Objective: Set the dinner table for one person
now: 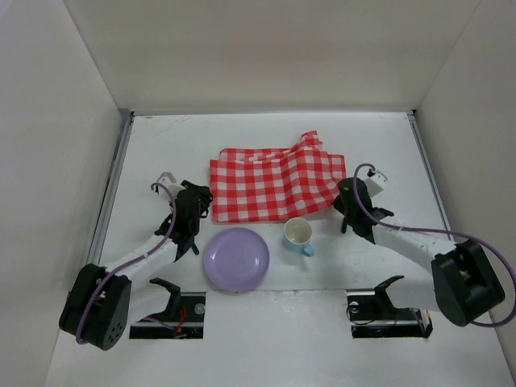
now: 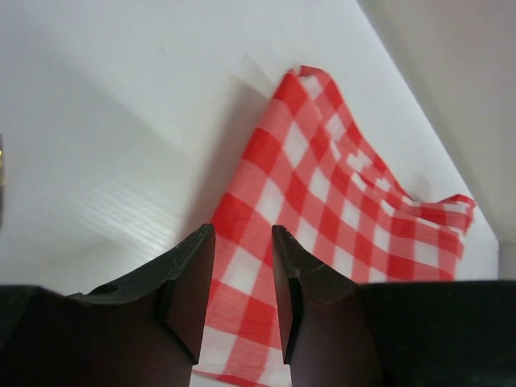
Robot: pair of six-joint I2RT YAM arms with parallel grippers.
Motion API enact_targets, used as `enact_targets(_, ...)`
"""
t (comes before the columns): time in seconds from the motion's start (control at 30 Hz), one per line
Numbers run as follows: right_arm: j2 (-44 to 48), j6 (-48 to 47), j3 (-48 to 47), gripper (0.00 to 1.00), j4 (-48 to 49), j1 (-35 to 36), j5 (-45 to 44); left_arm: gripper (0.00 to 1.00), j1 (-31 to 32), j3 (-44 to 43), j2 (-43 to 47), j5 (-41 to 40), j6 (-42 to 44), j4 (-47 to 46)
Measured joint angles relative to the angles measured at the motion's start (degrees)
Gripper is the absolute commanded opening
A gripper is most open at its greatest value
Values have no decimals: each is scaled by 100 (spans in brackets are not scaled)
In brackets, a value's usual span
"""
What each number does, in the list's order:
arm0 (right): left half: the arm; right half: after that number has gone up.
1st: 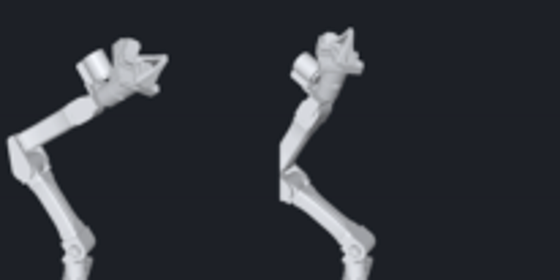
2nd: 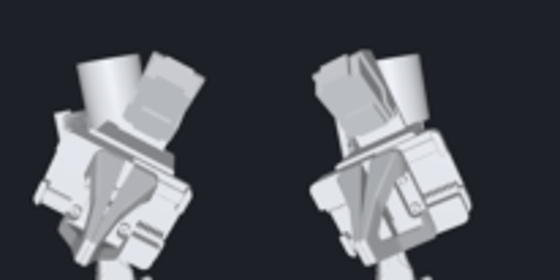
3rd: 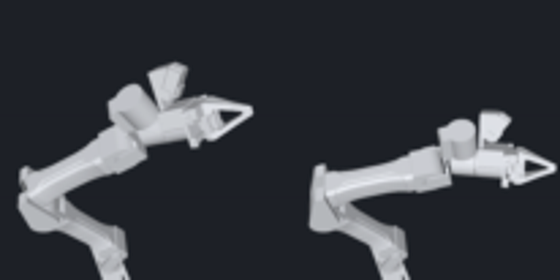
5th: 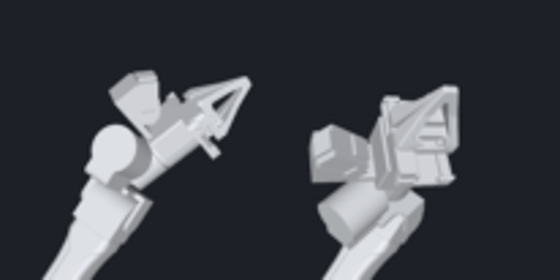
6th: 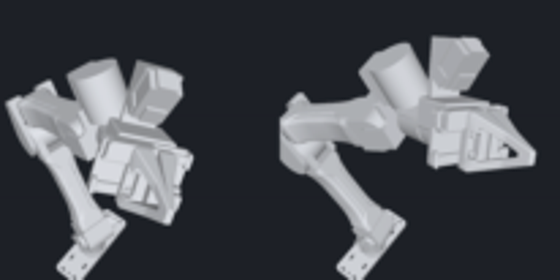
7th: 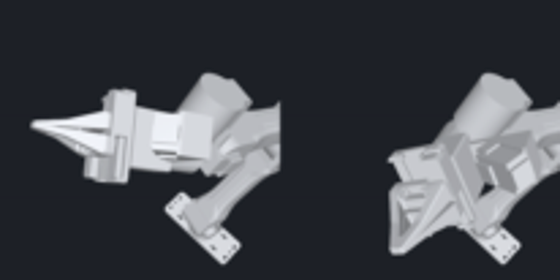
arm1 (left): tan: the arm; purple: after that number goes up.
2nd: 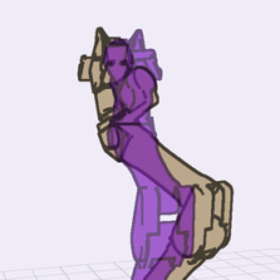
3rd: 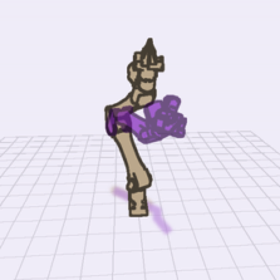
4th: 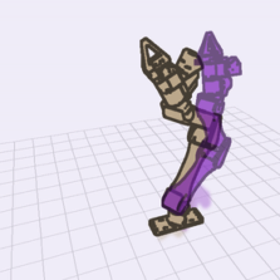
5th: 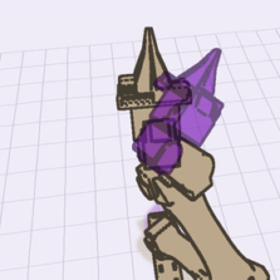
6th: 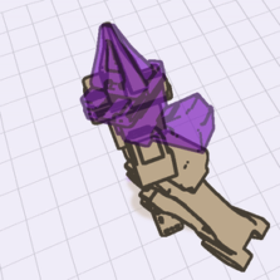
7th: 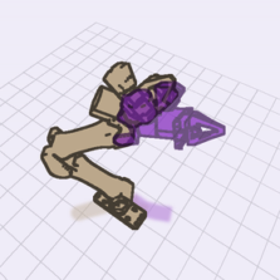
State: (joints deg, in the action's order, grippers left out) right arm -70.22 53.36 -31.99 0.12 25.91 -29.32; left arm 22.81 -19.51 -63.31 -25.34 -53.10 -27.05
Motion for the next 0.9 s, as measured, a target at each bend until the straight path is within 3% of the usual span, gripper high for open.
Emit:
enact_targets(0.13,-553,-144,-181,13,24,-35,81,34,354,-713,-413,304,136,138)
enact_targets(0.3,-601,-275,-197,51,26,-111,166,32,581,-1727,-1998,1176,42,81)
enact_targets(0.47,267,-671,-188,66,-11,-116,35,30,544,-2190,-3488,1740,-234,22)
enact_targets(0.63,846,-1119,-264,66,66,-107,11,29,282,-2490,-3877,1956,-568,-234)
enact_targets(0.7,562,-1233,-409,63,83,-92,208,29,116,-2542,-3980,1998,-706,-348)
enact_targets(0.9,-964,-1414,-986,44,330,83,1412,29,-413,-2597,-4089,1945,-957,-479)
